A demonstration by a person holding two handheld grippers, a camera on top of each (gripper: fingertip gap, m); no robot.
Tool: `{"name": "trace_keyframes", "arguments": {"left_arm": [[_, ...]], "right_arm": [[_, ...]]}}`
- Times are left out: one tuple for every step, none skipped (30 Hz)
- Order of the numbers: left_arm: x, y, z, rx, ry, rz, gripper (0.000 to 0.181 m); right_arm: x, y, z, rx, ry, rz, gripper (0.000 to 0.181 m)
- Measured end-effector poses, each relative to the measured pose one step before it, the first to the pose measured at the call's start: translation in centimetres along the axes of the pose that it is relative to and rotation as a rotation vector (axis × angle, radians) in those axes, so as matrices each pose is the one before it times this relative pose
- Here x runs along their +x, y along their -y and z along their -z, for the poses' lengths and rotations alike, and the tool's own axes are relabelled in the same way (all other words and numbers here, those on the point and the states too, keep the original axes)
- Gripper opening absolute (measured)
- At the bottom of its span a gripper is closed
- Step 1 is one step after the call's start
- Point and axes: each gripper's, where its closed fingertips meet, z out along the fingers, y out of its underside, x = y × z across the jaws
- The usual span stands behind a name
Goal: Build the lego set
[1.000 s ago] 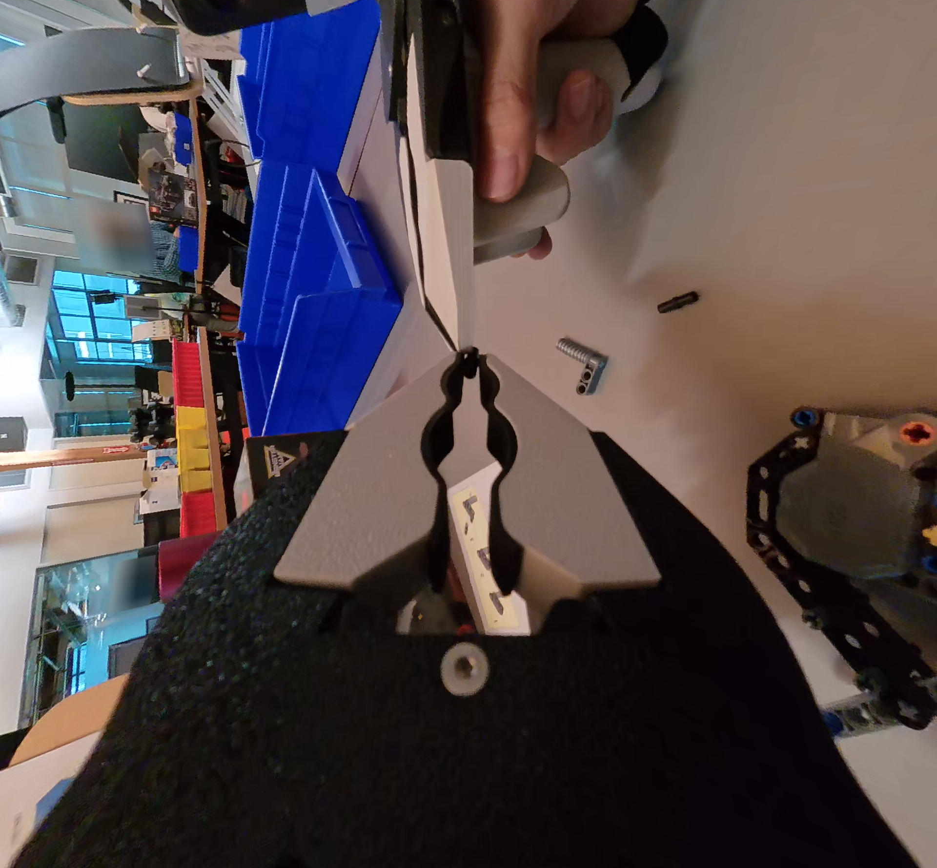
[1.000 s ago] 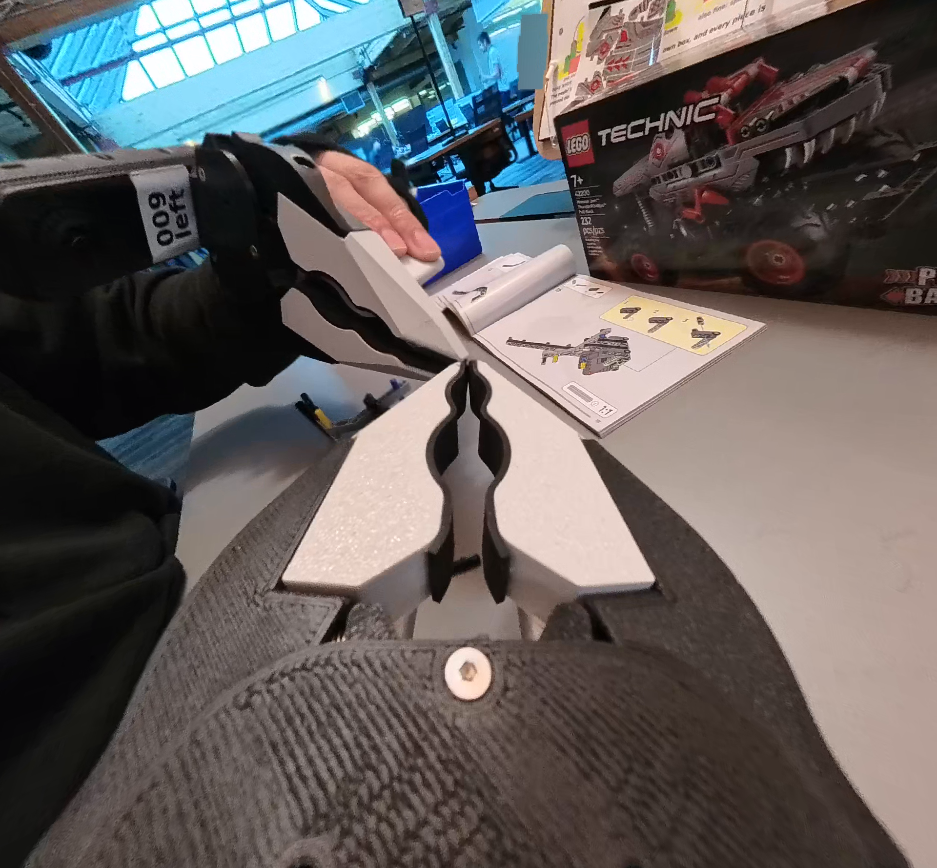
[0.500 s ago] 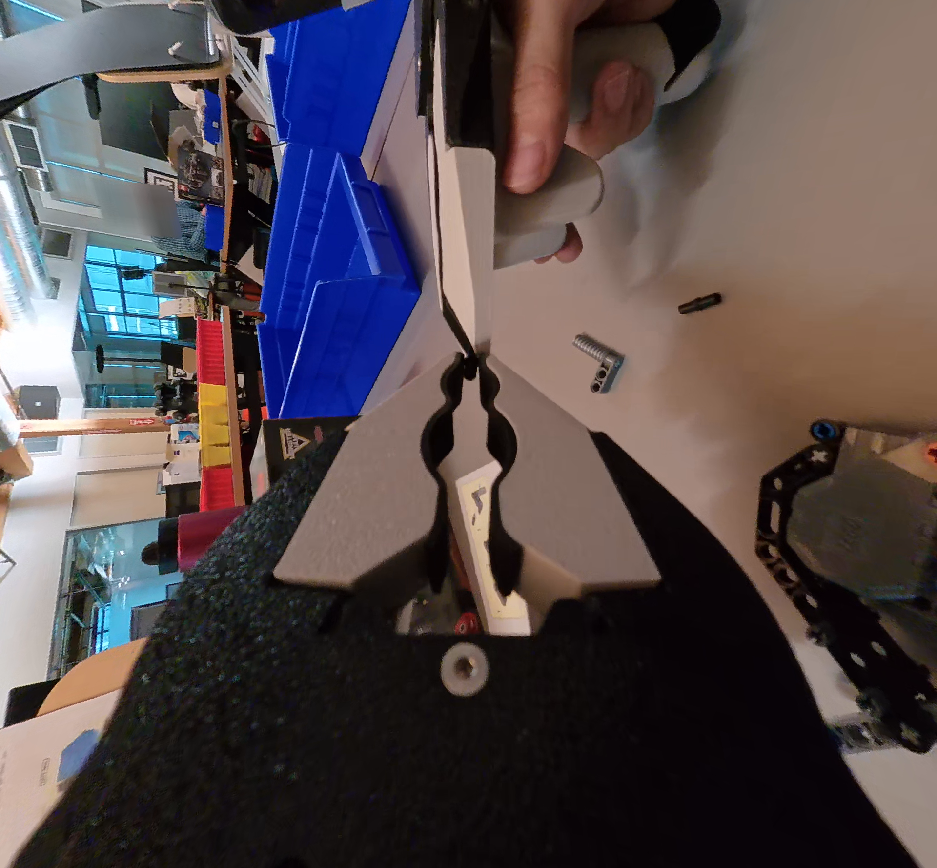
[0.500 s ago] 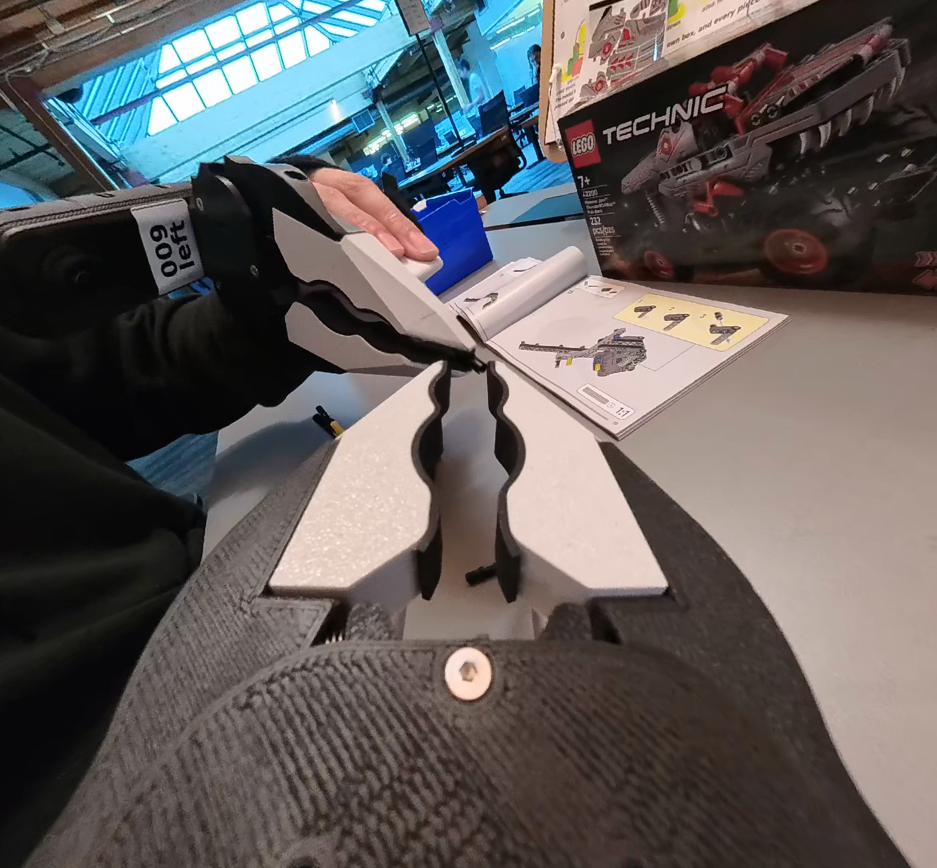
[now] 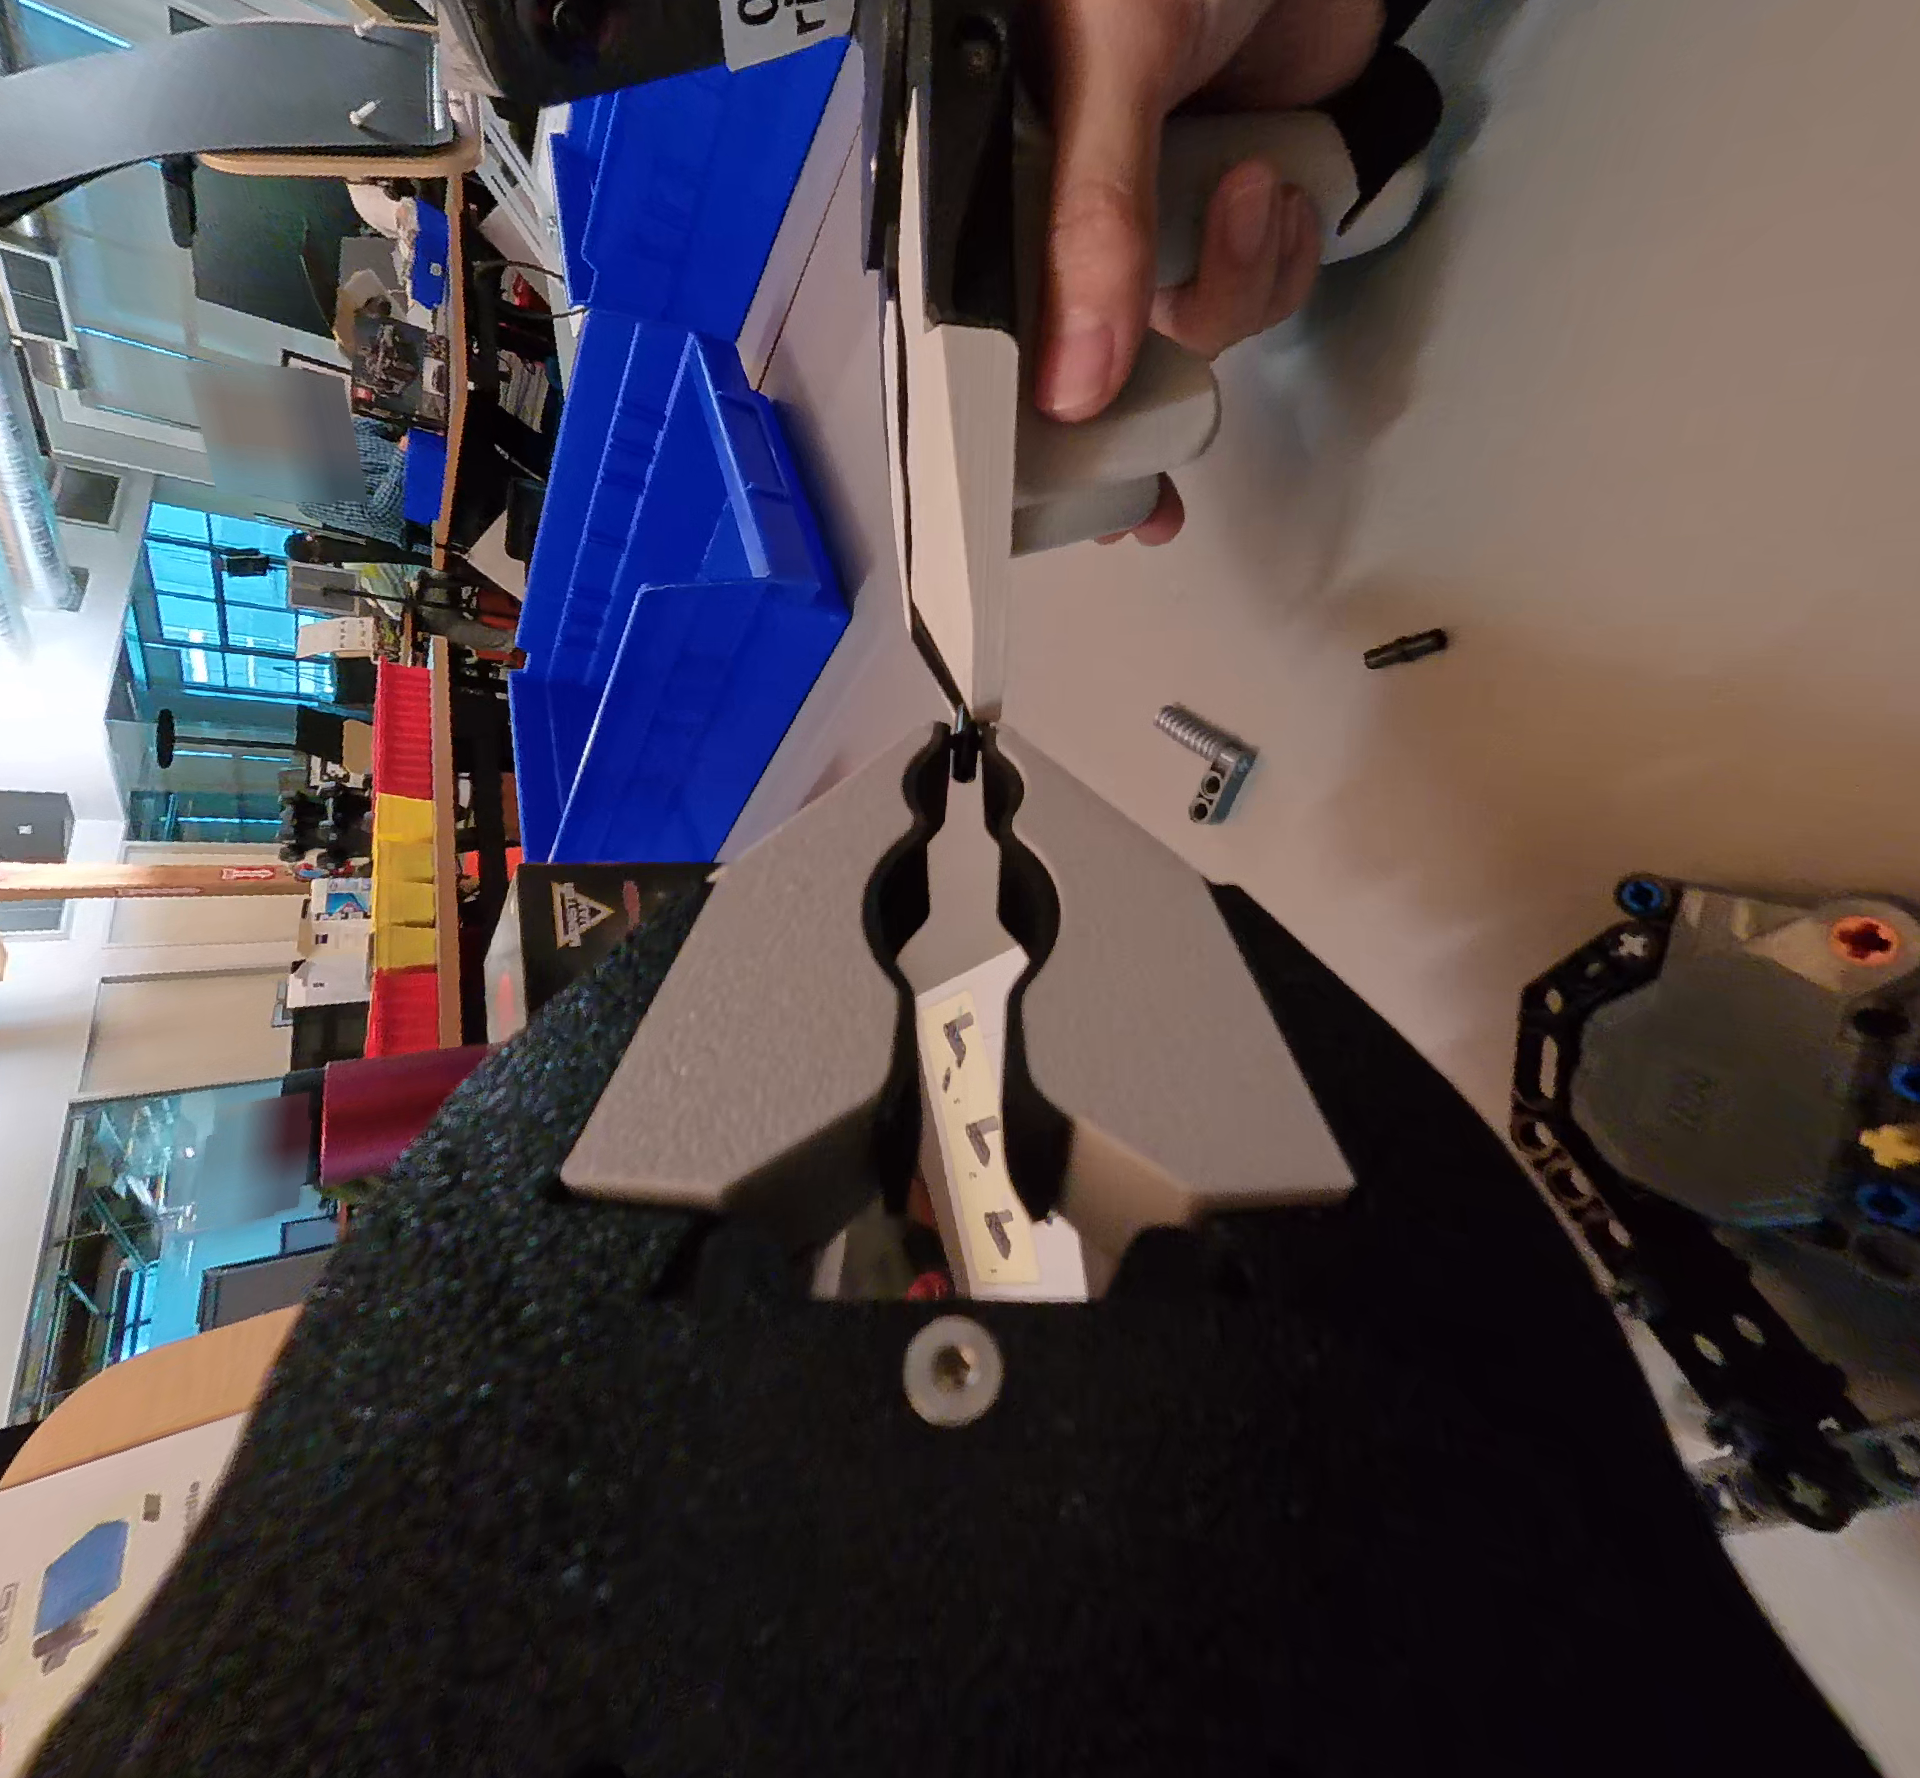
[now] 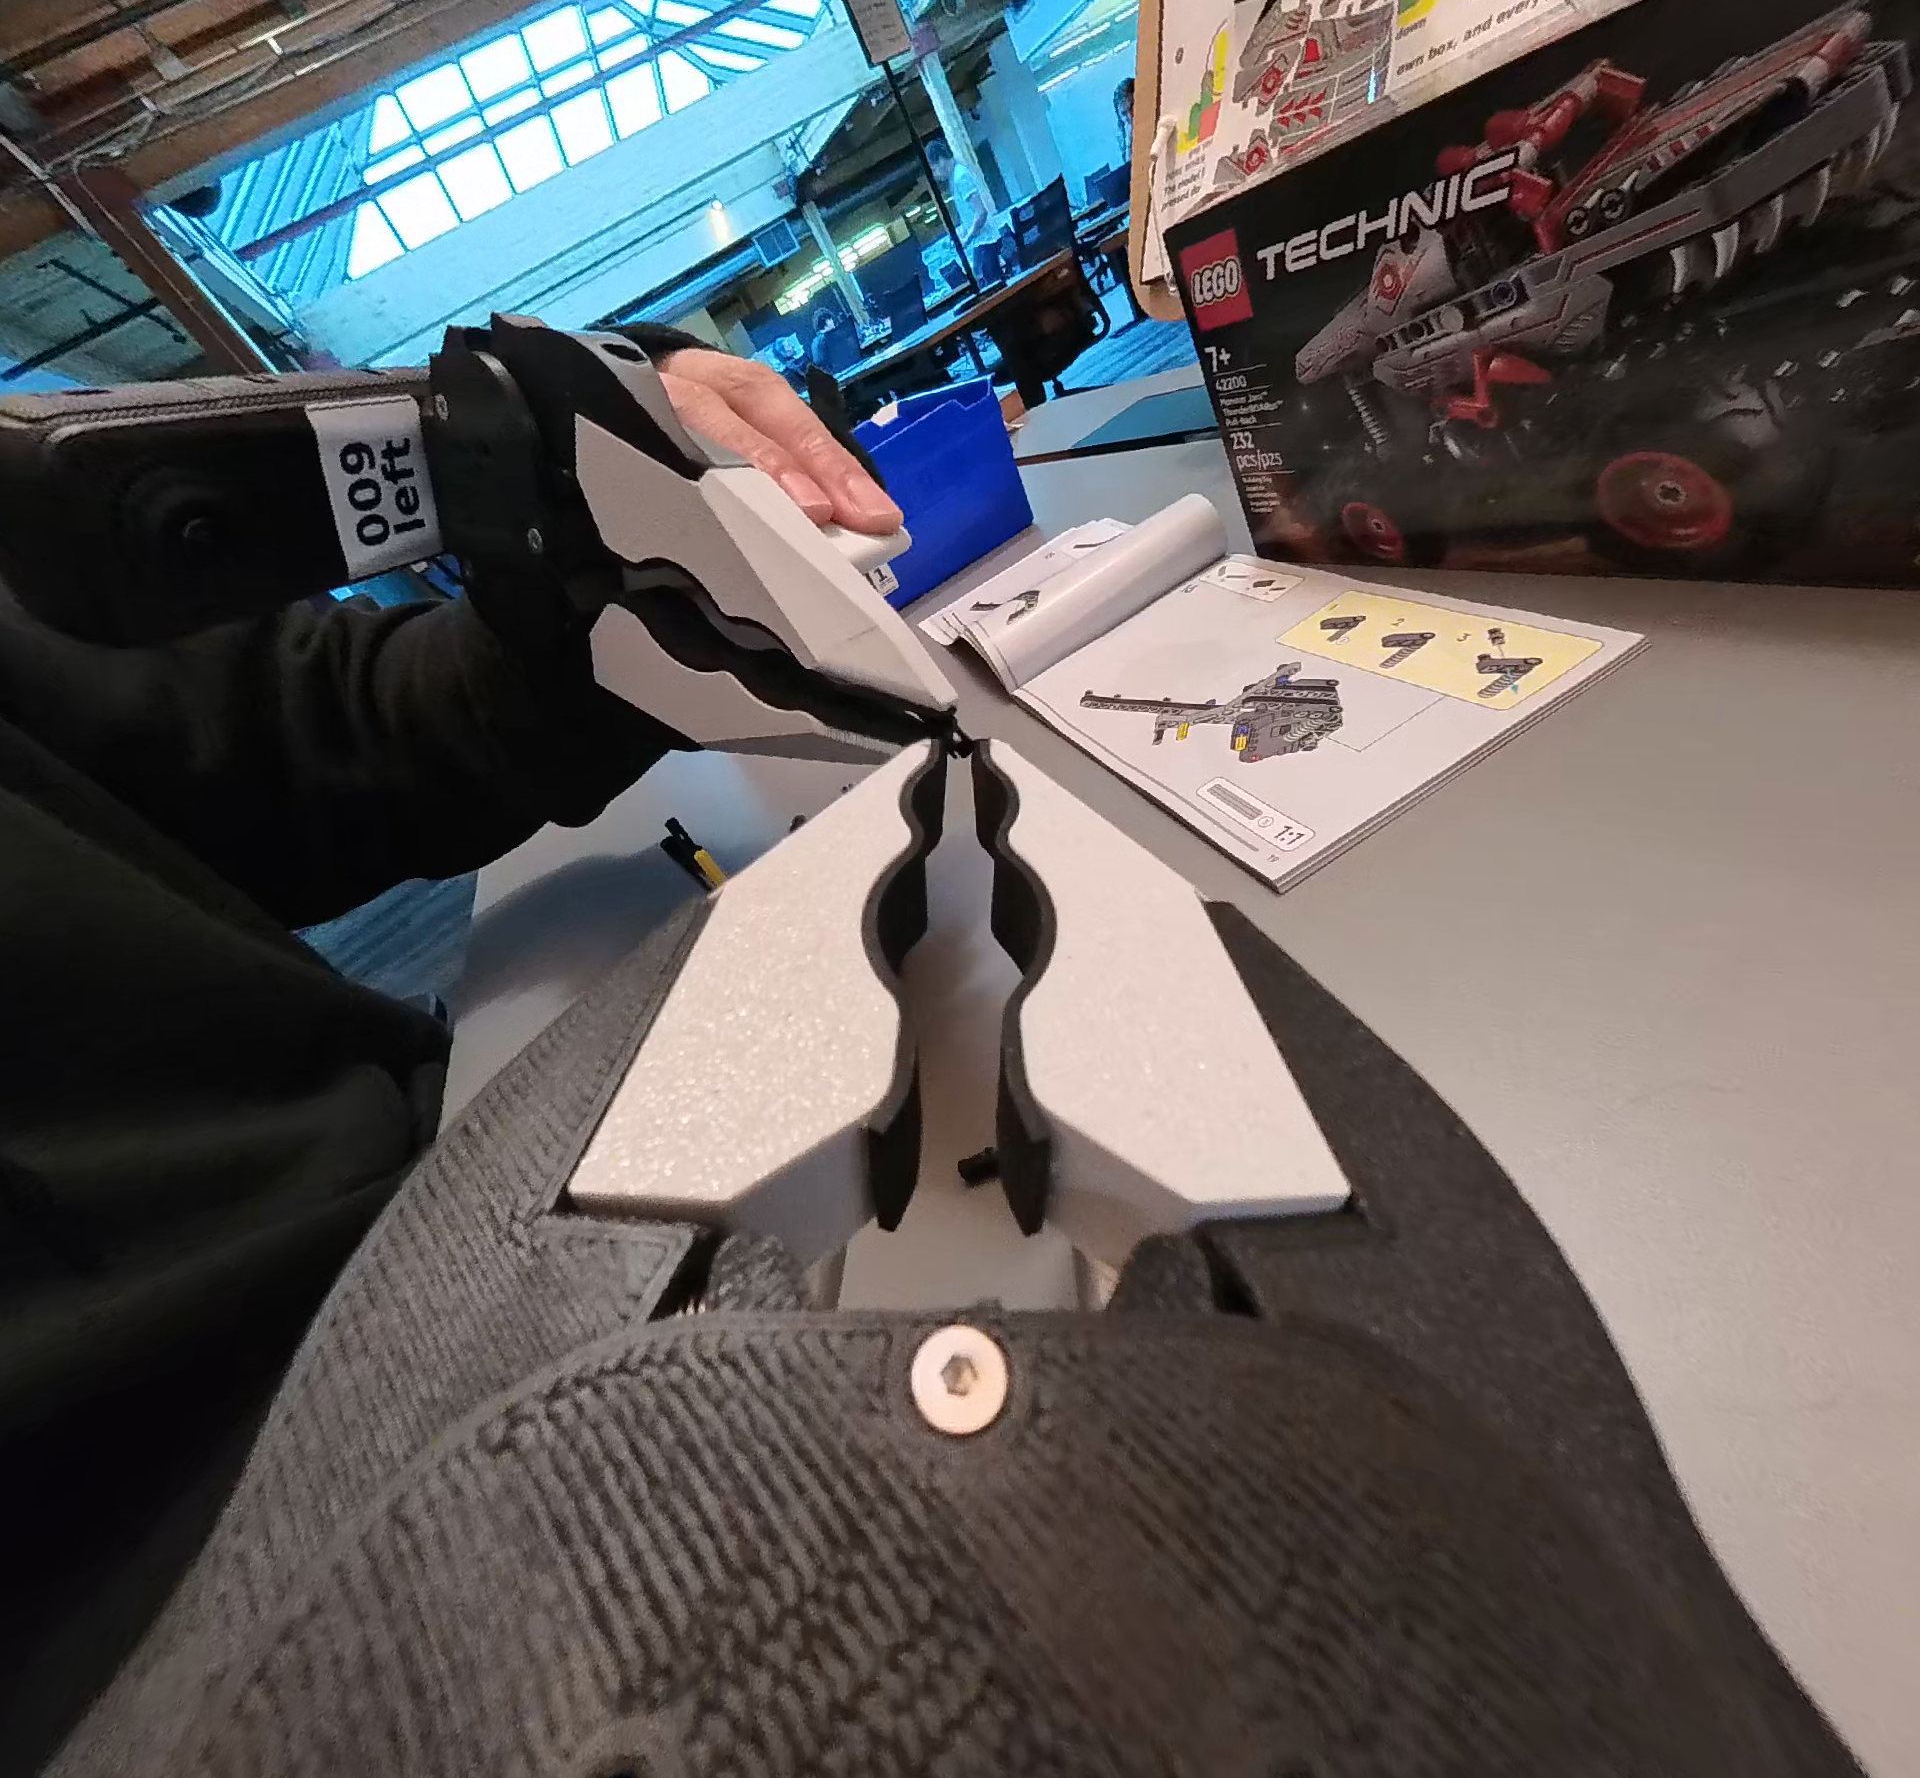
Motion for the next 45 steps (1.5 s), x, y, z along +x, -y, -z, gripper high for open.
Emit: {"name": "trace_keyframes", "arguments": {"left_arm": [[0.061,0.065,0.013,0.0062,-0.0055,-0.0004,0.002],[-0.029,0.091,0.036,0.0101,-0.0018,0.0061,0.003],[-0.133,0.143,0.064,0.0156,0.0037,0.015,0.003],[-0.183,0.155,0.102,0.0165,0.0049,0.0219,0.003],[-0.161,0.151,0.107,0.0146,0.002,0.0228,0.003],[-0.056,0.089,0.081,0.0071,-0.0055,0.0156,0.003],[-0.009,0.022,0.052,-0.001,-0.0062,0.0056,0.003],[-0.011,0.017,0.011,-0.0025,-0.0032,-0.0044,0.003],[0.045,0.093,0.035,0.003,-0.0046,-0.012,0.003],[0.152,0.142,0.055,0.0071,-0.0109,-0.0111,0.003],[0.037,0.114,0.052,0.0043,-0.0034,-0.0021,0.003],[0.023,0.09,0.044,0.0035,-0.0006,-0.0018,0.003],[-0.037,0.103,0.05,0.0045,0.0041,-0.0039,0.003],[-0.131,0.048,0.046,0.0,0.0103,-0.0061,0.003],[-0.091,-0.021,0.039,-0.0041,0.0075,-0.0091,0.003],[0.023,-0.032,0.024,-0.0015,-0.0021,-0.0066,0.003],[-0.012,0.073,0.064,0.0092,-0.0024,0.0036,0.003],[-0.074,0.155,0.083,0.0163,0.0005,0.0131,0.003],[-0.142,0.192,0.094,0.0182,0.0043,0.0182,0.003],[-0.191,0.084,0.101,0.0106,0.0058,0.0153,0.003],[-0.235,0.017,0.096,0.0049,0.0101,0.0092,0.003],[-0.125,-0.002,0.076,0.0032,0.0035,0.0045,0.003],[-0.018,-0.027,0.038,-0.0003,-0.0028,0.0025,0.003],[0.027,-0.003,0.007,-0.0011,-0.0034,-0.0002,0.003],[0.168,0.025,-0.026,-0.0015,-0.0135,-0.0005,0.003],[-0.018,-0.039,-0.02,-0.0062,-0.0026,0.0005,0.003],[0.029,0.007,-0.001,-0.0019,-0.0056,-0.0071,0.003],[0.101,-0.016,0.008,-0.0044,-0.0106,-0.007,0.003],[0.083,-0.081,-0.017,-0.0092,-0.0071,-0.007,0.003],[0.101,-0.046,-0.039,-0.0064,-0.0037,-0.0122,0.003],[0.127,0.006,-0.051,-0.0037,-0.0025,-0.0117,0.003],[0.136,0.065,-0.055,-0.0011,-0.0028,-0.0083,0.003],[0.04,0.102,-0.039,0.0012,0.002,-0.0062,0.002],[0.095,-0.025,-0.051,-0.0053,-0.0035,-0.0066,0.003],[-0.014,-0.093,-0.027,-0.0071,0.0017,-0.0053,0.003],[-0.067,-0.004,0.004,0.0014,0.0037,0.0004,0.003],[-0.124,0.09,0.016,0.0084,0.0076,0.0081,0.003],[-0.167,0.137,0.039,0.0136,0.0084,0.014,0.003],[-0.182,0.044,0.038,0.0106,0.0062,0.0197,0.004],[-0.217,-0.064,0.04,0.0052,0.0074,0.02,0.007],[-0.198,-0.08,0.06,0.0048,0.0062,0.0169,0.007],[-0.081,0.002,0.076,0.0082,-0.0014,0.0146,0.007],[-0.05,0.155,0.071,0.0146,-0.0025,0.0139,0.003],[0.091,0.262,0.053,0.0177,-0.01,0.0109,0.003],[0.114,0.21,0.011,0.0104,-0.0109,0.0106,0.002]], "right_arm": [[-0.012,-0.001,0.015,-0.0017,0.0025,0.0002,0.004],[-0.051,-0.049,0.035,-0.0044,0.0054,0.0,0.003],[-0.077,-0.021,0.058,-0.0014,0.008,-0.001,0.003],[-0.108,0.114,0.062,0.0073,0.0107,-0.0068,0.003],[-0.134,0.229,0.083,0.0146,0.0132,-0.011,0.003],[-0.155,0.243,0.057,0.0155,0.0136,-0.0124,0.003],[-0.146,0.148,0.012,0.0101,0.0125,-0.011,0.003],[-0.083,0.027,-0.02,0.0039,0.0076,-0.0097,0.003],[-0.031,0.047,-0.028,0.0077,0.0042,-0.0174,0.003],[-0.066,0.055,-0.004,0.0092,0.0102,-0.0196,0.004],[-0.107,0.099,0.028,0.0112,0.0136,-0.0126,0.007],[-0.07,0.156,0.052,0.0147,0.0095,-0.0126,0.01],[-0.117,0.126,0.058,0.0094,0.0116,-0.0117,0.01],[-0.126,0.02,0.019,0.0026,0.0106,-0.01,0.009],[-0.144,-0.205,-0.061,-0.0123,0.0106,-0.0054,0.007],[-0.176,-0.317,-0.116,-0.0202,0.0111,0.0003,0.004],[-0.001,-0.119,-0.079,-0.0096,-0.0022,0.0078,0.003],[-0.014,-0.011,-0.026,-0.0039,-0.0025,0.0156,0.002],[-0.142,0.014,-0.002,-0.0033,0.0066,0.0079,0.001],[-0.177,0.146,0.048,0.0045,0.0116,0.0004,0.001],[-0.128,0.217,0.087,0.0117,0.0073,0.0011,0.0],[-0.15,0.216,0.091,0.013,0.0095,-0.0003,0.0],[-0.103,0.144,0.084,0.0072,0.0071,-0.0044,0.0],[0.0,0.013,0.038,-0.0008,0.0005,-0.0002,0.0],[0.014,-0.023,0.003,-0.0011,-0.0032,0.0049,0.0],[0.101,0.042,-0.025,0.0051,-0.008,-0.0028,0.0],[0.121,0.102,0.009,0.0106,-0.0066,-0.0113,0.0],[0.012,-0.013,0.009,0.0043,0.0036,-0.01,0.0],[-0.069,-0.049,-0.005,0.002,0.0088,-0.0066,0.002],[-0.026,0.099,-0.01,0.0093,0.0039,-0.0075,0.009],[-0.067,0.172,-0.024,0.0112,0.0045,-0.0086,0.011],[-0.224,0.004,-0.065,0.0006,0.0143,-0.0053,0.012],[-0.098,-0.128,-0.112,-0.0084,0.0052,-0.003,0.012],[0.114,-0.256,-0.123,-0.0158,-0.0083,0.0024,0.009],[0.034,-0.284,-0.144,-0.0165,-0.0027,0.0104,0.004],[0.087,-0.059,-0.073,-0.0033,-0.0078,0.0105,0.003],[0.045,0.022,-0.016,-0.0008,-0.004,0.0088,0.003],[-0.031,0.087,0.012,0.0012,0.0032,-0.004,0.004],[-0.111,0.157,0.042,0.0063,0.0095,-0.0052,0.004],[-0.119,0.204,0.06,0.0121,0.01,-0.0079,0.004],[-0.14,0.175,0.081,0.0129,0.0132,-0.0118,0.004],[-0.198,0.148,0.083,0.0112,0.0191,-0.0147,0.004],[-0.162,0.152,0.036,0.0112,0.0149,-0.0132,0.004],[-0.048,0.132,0.025,0.0104,0.0059,-0.0085,0.003],[-0.107,0.012,-0.037,0.002,0.0094,-0.0068,0.004]]}}
